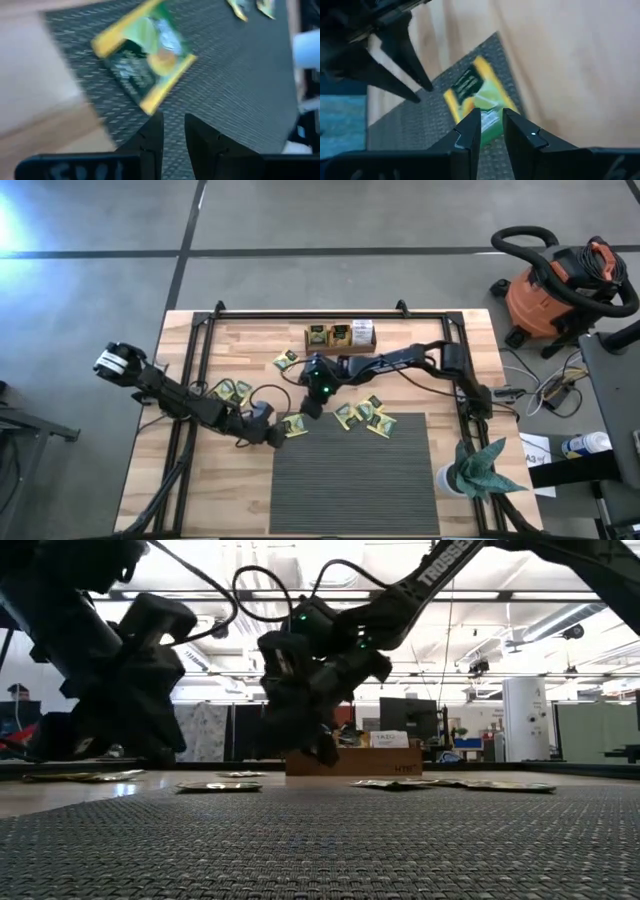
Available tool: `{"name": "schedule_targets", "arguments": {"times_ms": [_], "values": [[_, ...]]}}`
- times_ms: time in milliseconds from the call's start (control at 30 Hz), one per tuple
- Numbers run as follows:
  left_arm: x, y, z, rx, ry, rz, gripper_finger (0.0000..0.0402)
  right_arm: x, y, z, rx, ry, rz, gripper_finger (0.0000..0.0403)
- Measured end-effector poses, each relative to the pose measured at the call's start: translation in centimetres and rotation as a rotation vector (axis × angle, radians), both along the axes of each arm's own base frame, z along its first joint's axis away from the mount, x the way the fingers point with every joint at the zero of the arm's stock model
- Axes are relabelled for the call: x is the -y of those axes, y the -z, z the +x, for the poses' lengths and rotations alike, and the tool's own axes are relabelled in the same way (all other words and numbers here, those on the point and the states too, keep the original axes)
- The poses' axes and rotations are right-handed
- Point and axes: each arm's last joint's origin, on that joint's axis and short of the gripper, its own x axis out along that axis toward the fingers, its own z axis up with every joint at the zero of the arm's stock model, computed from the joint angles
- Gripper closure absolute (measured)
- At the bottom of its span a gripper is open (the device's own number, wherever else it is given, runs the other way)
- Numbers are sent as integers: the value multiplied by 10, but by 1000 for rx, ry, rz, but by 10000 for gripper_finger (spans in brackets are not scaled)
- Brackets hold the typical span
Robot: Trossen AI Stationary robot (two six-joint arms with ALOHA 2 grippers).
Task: Pick & Place Tea
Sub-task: Put the yellow tea bag into the left section of the wooden organizer
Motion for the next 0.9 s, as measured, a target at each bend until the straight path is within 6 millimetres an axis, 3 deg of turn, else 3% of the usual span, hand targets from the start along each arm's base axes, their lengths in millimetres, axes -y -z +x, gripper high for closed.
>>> {"name": "schedule_targets", "arguments": {"times_ms": [267,467,633,900], "values": [[14,11,0,-23,83,-33,328,-19,14,15,-76,-105,49,323],[20,26,9,-12,88,-40,328,-27,18,18,-86,-127,-73,323],[23,37,15,-23,75,-46,328,-25,18,17,-104,-84,-149,323],[24,31,14,-13,77,-55,328,-13,11,14,-153,70,-272,323]]}}
